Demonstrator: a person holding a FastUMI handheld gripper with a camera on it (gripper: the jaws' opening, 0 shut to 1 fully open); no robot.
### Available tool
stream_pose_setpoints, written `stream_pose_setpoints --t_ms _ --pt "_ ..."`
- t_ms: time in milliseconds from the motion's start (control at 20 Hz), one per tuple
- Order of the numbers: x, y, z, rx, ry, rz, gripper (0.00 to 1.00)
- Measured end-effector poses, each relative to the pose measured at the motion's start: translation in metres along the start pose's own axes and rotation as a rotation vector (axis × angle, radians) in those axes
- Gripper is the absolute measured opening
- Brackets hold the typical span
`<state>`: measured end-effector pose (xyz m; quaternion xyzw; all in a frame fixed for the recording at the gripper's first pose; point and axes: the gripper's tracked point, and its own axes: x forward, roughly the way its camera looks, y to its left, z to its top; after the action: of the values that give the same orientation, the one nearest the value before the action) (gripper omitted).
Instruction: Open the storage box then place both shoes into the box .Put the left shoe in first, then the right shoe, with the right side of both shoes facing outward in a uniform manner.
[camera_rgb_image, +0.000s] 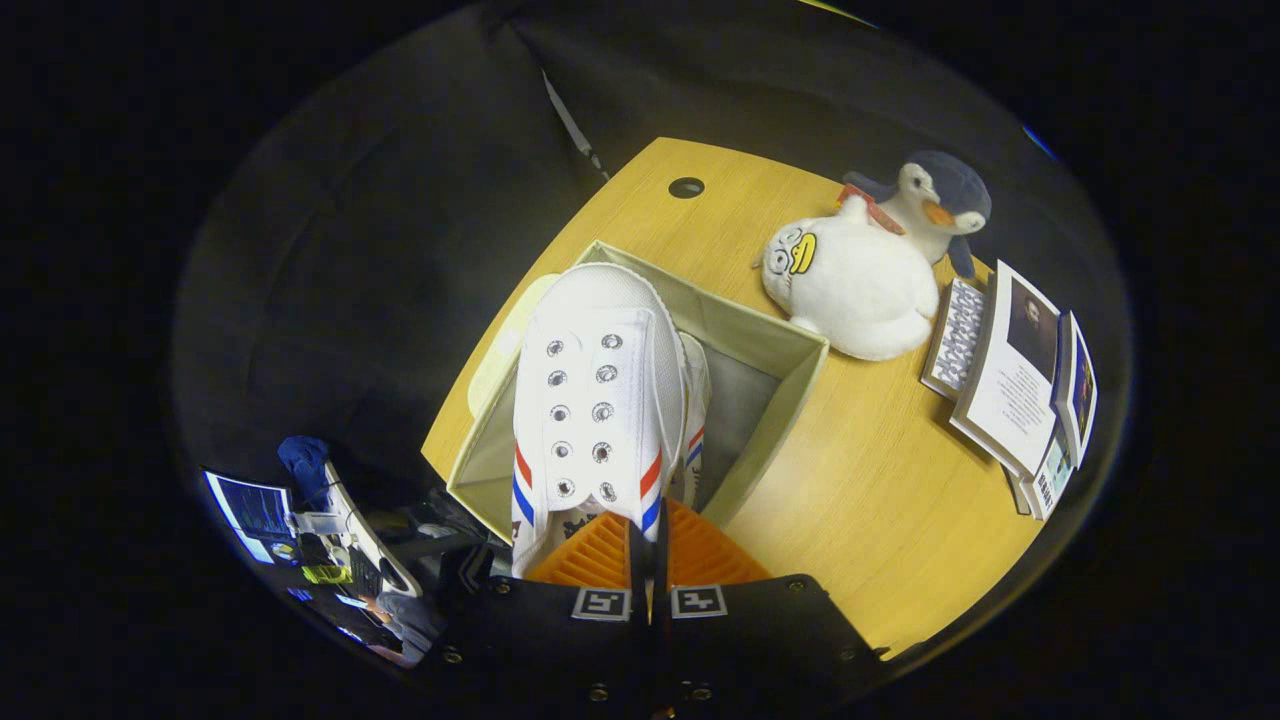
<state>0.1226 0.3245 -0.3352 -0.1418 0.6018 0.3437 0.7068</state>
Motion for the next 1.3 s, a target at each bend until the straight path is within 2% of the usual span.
stream_pose_setpoints --t_ms 200,250,300,350,400,500,550,650,750,1000,1300 --pt "0.006 0.012 0.006 -0.013 -0.005 0.015 0.01" --pt "0.006 0.02 0.01 -0.006 -0.017 0.051 0.06" --pt "0.001 0.028 0.013 -0.006 -0.026 0.086 0.15" --pt "-0.001 0.027 0.016 -0.015 -0.042 0.09 0.33" --pt "-0.008 0.025 0.02 -0.028 -0.061 0.09 0.38" --pt "-0.022 0.019 0.023 -0.052 -0.099 0.071 0.57" --pt "-0.031 0.016 0.024 -0.058 -0.121 0.064 0.72" --pt "-0.043 0.01 0.023 -0.052 -0.159 0.055 0.85" --pt "-0.057 -0.004 0.018 -0.027 -0.19 0.044 0.94" --pt "-0.1 -0.043 0.006 0.083 -0.361 0.004 0.96" --pt "-0.194 -0.125 -0.016 0.183 -0.727 -0.181 0.96"
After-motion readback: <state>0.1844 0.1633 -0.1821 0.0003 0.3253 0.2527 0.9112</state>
